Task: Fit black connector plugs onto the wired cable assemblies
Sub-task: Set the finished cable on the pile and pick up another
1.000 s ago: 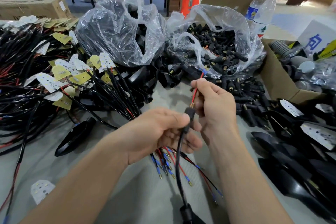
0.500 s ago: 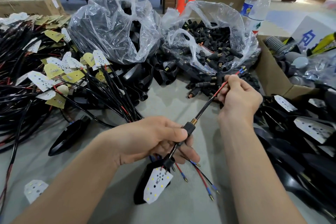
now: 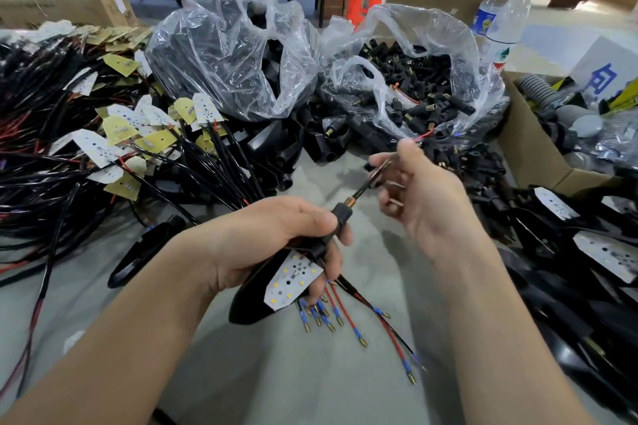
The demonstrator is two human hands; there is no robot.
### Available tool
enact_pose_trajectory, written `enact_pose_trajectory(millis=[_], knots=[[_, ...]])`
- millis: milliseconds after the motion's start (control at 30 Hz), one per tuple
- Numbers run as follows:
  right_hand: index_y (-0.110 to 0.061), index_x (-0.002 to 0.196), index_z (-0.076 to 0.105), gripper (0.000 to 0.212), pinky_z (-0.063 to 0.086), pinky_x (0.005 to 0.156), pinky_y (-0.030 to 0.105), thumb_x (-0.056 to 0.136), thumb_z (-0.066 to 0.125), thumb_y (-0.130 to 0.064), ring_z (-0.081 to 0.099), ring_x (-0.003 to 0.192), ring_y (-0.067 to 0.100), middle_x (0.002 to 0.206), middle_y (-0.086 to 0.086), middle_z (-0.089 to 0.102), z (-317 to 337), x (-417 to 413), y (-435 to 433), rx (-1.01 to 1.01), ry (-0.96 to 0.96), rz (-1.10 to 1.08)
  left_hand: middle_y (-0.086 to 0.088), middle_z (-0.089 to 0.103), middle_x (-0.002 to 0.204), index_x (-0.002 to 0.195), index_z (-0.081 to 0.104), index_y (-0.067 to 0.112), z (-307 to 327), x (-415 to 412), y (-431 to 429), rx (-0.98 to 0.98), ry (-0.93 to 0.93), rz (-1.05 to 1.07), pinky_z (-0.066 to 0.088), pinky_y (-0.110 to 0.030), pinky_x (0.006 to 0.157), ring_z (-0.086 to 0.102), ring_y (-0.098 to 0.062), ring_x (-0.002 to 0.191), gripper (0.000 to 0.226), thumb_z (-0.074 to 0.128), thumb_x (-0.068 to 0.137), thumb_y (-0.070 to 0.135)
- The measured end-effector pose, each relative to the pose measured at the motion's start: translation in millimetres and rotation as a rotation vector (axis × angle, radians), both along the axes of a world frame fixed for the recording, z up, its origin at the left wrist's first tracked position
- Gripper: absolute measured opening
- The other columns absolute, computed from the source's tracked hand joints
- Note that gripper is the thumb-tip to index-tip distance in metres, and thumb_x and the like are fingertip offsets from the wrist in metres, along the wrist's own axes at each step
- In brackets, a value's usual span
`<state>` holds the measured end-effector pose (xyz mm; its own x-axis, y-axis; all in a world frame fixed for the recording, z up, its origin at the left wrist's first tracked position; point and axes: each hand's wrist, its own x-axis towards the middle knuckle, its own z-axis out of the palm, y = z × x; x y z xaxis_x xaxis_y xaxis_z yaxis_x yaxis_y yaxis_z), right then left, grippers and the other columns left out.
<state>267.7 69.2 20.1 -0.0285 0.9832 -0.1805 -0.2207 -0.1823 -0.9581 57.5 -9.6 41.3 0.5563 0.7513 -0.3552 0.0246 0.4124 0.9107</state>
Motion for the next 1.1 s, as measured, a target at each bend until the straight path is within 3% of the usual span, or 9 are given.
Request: enact_pose_trajectory(millis=[100, 200, 267, 367, 467, 600, 700, 833, 1100], knots=[[-0.022, 0.118, 0.063, 0.038, 0.044, 0.055, 0.024, 0.082, 0.072, -0.027, 0.054, 0.061, 0.016, 0.086, 0.01, 0.068, 1, -17, -15, 0.034, 0.034, 0.312, -0.021, 0.066, 0.081, 0.12, 0.064, -0.002, -1, 0, 0, 0.012, 0.012, 0.032, 0.055, -0.034, 0.055, 0.063, -0.028, 0.053, 0.033, 0.052, 0.103, 0.024], [-0.012, 0.132, 0.058, 0.053, 0.053, 0.061, 0.025, 0.08, 0.069, -0.016, 0.057, 0.071, 0.018, 0.091, 0.01, 0.072, 5, -17, -19, -0.022, 0.267, 0.414, -0.017, 0.069, 0.074, 0.097, 0.072, 0.005, -1, 1, -1, 0.043, 0.033, 0.075, 0.054, -0.032, 0.054, 0.064, -0.029, 0.052, 0.033, 0.049, 0.106, 0.026], [-0.006, 0.128, 0.062, 0.049, 0.056, 0.071, 0.027, 0.08, 0.072, -0.006, 0.061, 0.079, 0.02, 0.095, 0.009, 0.073, 5, -19, -22, -0.012, 0.209, 0.519, -0.016, 0.069, 0.07, 0.087, 0.065, 0.002, -2, 2, 0, 0.044, 0.042, 0.131, 0.054, -0.032, 0.054, 0.064, -0.029, 0.05, 0.035, 0.047, 0.106, 0.026], [-0.006, 0.11, 0.069, 0.032, 0.047, 0.075, 0.028, 0.078, 0.068, -0.006, 0.059, 0.078, 0.018, 0.09, 0.004, 0.072, 4, -22, -25, 0.073, 0.099, 0.58, -0.018, 0.068, 0.072, 0.094, 0.059, 0.0, -4, 7, -1, -0.004, 0.061, 0.188, 0.053, -0.033, 0.054, 0.063, -0.029, 0.052, 0.038, 0.047, 0.106, 0.034], [-0.01, 0.096, 0.07, 0.016, 0.046, 0.063, 0.022, 0.084, 0.07, 0.0, 0.06, 0.069, 0.013, 0.081, 0.006, 0.071, 5, -19, -21, 0.152, 0.06, 0.494, -0.019, 0.07, 0.075, 0.107, 0.06, -0.005, -8, 14, 1, -0.078, -0.029, 0.343, 0.056, -0.032, 0.053, 0.068, -0.029, 0.059, 0.049, 0.042, 0.107, 0.041], [-0.01, 0.079, 0.068, 0.016, 0.042, 0.051, 0.021, 0.088, 0.071, 0.003, 0.052, 0.056, 0.014, 0.068, 0.009, 0.062, 4, -14, -16, 0.249, 0.053, 0.161, -0.017, 0.076, 0.107, 0.126, 0.062, 0.01, -15, 11, 6, -0.003, -0.07, 0.431, 0.062, -0.034, 0.066, 0.076, -0.026, 0.09, 0.041, 0.055, 0.096, 0.037], [-0.011, 0.076, 0.068, 0.021, 0.041, 0.051, 0.023, 0.088, 0.069, 0.006, 0.05, 0.053, 0.014, 0.061, 0.004, 0.06, 6, -12, -15, 0.27, 0.048, 0.038, -0.011, 0.076, 0.108, 0.12, 0.07, 0.013, -19, 6, 6, 0.104, -0.003, 0.415, 0.06, -0.028, 0.066, 0.075, -0.019, 0.092, 0.042, 0.073, 0.079, 0.022], [-0.009, 0.077, 0.07, 0.019, 0.037, 0.046, 0.021, 0.089, 0.068, 0.005, 0.049, 0.051, 0.014, 0.063, 0.005, 0.059, 7, -13, -17, 0.222, 0.057, 0.033, -0.011, 0.071, 0.101, 0.117, 0.072, 0.009, -23, 8, 7, 0.148, -0.023, 0.524, 0.06, -0.025, 0.068, 0.073, -0.019, 0.09, 0.032, 0.069, 0.087, -0.004], [-0.009, 0.071, 0.066, 0.022, 0.031, 0.041, 0.022, 0.093, 0.07, -0.008, 0.039, 0.05, 0.02, 0.077, 0.026, 0.054, 9, -11, -14, 0.157, 0.025, 0.02, -0.017, 0.071, 0.12, 0.108, 0.077, 0.018, -23, 12, 5, 0.221, -0.101, 0.494, 0.061, -0.027, 0.066, 0.074, -0.028, 0.105, 0.032, 0.06, 0.095, -0.006]])
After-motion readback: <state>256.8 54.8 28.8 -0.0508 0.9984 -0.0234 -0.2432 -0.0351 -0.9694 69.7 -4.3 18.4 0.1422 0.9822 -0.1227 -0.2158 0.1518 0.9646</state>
